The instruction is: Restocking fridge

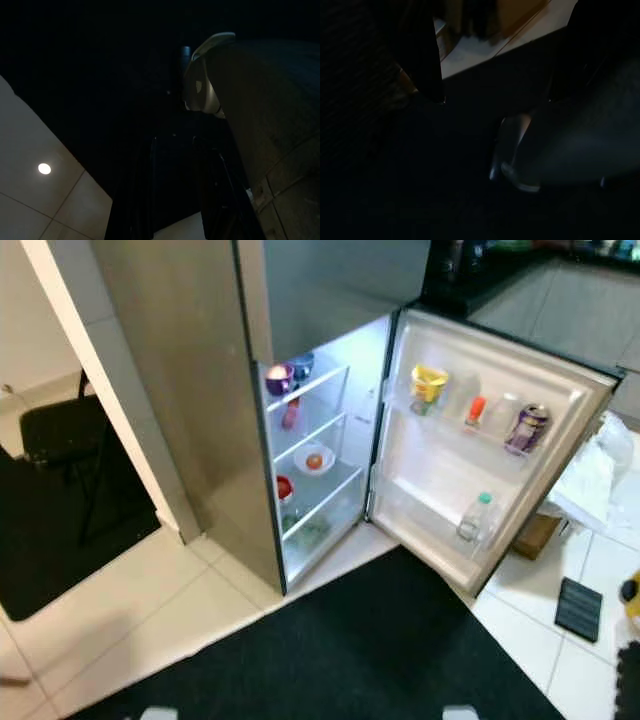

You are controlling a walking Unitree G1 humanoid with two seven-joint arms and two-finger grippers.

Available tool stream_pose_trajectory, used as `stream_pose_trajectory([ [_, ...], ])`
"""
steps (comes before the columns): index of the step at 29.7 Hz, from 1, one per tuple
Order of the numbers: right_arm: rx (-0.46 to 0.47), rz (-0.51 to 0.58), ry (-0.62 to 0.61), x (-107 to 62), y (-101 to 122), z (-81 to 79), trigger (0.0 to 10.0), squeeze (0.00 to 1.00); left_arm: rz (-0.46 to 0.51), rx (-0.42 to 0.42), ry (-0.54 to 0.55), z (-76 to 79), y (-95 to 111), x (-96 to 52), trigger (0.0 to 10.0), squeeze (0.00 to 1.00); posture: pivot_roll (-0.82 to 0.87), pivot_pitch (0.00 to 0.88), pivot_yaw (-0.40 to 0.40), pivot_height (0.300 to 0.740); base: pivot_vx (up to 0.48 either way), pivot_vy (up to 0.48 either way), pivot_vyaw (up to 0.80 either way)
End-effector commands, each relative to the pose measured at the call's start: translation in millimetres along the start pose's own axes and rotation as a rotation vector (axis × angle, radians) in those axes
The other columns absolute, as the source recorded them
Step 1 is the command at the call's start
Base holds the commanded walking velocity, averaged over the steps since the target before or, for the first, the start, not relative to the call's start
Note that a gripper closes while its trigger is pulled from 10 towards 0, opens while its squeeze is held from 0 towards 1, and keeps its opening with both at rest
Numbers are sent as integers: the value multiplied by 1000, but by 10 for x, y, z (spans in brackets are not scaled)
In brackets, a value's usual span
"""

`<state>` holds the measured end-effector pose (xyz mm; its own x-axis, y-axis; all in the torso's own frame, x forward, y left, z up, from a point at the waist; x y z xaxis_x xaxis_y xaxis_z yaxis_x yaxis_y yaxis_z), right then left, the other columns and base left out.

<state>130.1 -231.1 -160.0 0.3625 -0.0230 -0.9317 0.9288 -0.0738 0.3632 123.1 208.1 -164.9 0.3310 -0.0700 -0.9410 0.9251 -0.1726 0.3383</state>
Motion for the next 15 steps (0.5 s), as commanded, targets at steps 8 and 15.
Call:
stream_pose_trajectory([
  [8,12,-10,35,-5,-42,-33,10000,0,-13,-1,-52,170,-39,23,10000,0,37,0,-18,740,0,-410,317],
  [15,25,-8,37,-8,-38,-22,10000,0,-12,-3,-59,200,-40,27,10000,0,36,0,-19,740,0,-410,779],
])
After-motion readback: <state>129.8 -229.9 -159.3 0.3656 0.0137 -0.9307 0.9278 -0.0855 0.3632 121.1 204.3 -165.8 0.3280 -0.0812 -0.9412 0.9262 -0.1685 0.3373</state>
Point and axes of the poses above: a point about 5 cm out from each wrist's last joint towards the gripper, its own x axis pointing out of the wrist towards the gripper, its own y axis along the axis of the wrist's last joint, z = x × y, the point moved 6 cm from there along x, pointing out of the wrist towards the gripper, and after that the axes turned 6 degrees about x, right-handed, at the moved point
